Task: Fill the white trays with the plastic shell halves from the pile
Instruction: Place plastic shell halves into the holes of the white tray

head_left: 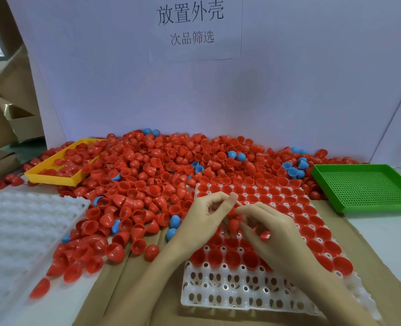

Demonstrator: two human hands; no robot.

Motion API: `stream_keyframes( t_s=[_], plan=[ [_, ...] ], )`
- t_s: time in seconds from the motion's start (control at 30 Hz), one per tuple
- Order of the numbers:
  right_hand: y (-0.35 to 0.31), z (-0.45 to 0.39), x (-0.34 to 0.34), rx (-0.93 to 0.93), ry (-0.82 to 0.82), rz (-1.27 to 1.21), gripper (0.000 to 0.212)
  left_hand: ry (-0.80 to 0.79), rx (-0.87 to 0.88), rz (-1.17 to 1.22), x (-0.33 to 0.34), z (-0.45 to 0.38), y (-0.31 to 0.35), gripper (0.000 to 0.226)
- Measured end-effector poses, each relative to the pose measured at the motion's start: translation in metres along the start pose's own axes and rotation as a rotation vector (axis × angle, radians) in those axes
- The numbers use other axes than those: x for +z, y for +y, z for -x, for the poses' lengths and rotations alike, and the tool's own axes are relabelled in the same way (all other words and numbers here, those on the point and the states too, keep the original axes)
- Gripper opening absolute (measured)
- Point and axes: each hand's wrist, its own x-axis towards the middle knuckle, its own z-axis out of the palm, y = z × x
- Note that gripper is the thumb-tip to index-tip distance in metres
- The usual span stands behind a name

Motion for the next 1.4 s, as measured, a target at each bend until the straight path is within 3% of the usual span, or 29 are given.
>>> stream_keyframes(
  t_s=[0.17, 0.33, 0.47, 0.63, 0.87, 1.03, 1.17, 1.4],
  plan=[
    [-0.014, -0.008, -0.006, 0.015, -0.047, 0.011, 0.028, 0.123, 0.034, -0.045, -0.014, -0.006, -0.002, 0.043],
    [-0.049, -0.005, -0.001, -0.007, -0.339, -0.128, 0.021, 0.332, 0.026, -0.01, -0.047, -0.014, -0.008, 0.05],
    [-0.064, 0.001, 0.012, -0.021, -0.506, -0.043, 0.019, 0.35, 0.01, -0.049, -0.052, -0.015, -0.016, 0.053],
    [-0.068, 0.006, 0.019, -0.003, -0.552, -0.003, 0.02, 0.328, 0.034, -0.079, -0.049, -0.016, -0.017, 0.051],
    [-0.062, 0.003, 0.015, 0.016, -0.529, -0.036, 0.021, 0.477, 0.074, -0.201, -0.058, -0.018, -0.022, 0.039],
    [-0.038, -0.014, -0.007, 0.067, -0.444, -0.053, 0.017, 0.6, 0.12, -0.745, -0.075, -0.019, -0.037, 0.009],
    [-0.005, -0.028, -0.027, 0.154, -0.288, -0.104, 0.014, 0.467, 0.052, -1.053, -0.089, -0.022, -0.053, 0.024],
    [0.025, -0.02, -0.043, 0.192, -0.127, -0.154, 0.016, 0.299, -0.01, -1.152, -0.089, -0.043, -0.065, 0.034]
  ],
)
